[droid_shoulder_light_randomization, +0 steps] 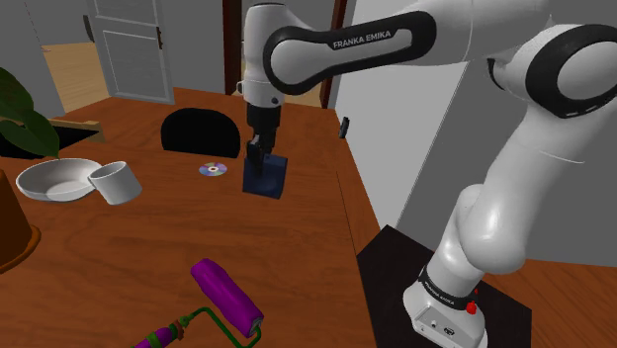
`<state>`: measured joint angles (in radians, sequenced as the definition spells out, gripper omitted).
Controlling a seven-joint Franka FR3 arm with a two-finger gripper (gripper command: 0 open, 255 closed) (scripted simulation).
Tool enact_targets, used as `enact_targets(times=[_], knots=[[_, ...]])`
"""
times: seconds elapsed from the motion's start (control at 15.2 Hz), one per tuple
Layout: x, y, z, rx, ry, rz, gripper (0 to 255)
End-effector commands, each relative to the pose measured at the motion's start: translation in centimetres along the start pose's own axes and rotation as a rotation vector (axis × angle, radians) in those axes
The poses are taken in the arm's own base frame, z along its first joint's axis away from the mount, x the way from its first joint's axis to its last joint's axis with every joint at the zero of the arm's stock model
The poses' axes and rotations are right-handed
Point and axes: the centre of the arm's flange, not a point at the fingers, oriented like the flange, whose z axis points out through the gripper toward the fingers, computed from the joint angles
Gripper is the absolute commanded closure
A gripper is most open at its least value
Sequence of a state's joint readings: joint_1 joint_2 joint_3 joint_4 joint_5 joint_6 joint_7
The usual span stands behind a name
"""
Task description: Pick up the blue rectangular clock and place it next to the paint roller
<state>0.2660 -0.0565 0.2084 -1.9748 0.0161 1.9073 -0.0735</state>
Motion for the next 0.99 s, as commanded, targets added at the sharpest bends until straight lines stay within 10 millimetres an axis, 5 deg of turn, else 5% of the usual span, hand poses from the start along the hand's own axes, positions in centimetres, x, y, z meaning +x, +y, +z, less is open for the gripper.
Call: enact_targets(times=[0.0, 0.92], knots=[[-1.4, -2.4, -0.1, 0.000, 0.000, 0.001, 255], [-10.3, -18.6, 0.1, 0.000, 0.000, 0.001, 255]])
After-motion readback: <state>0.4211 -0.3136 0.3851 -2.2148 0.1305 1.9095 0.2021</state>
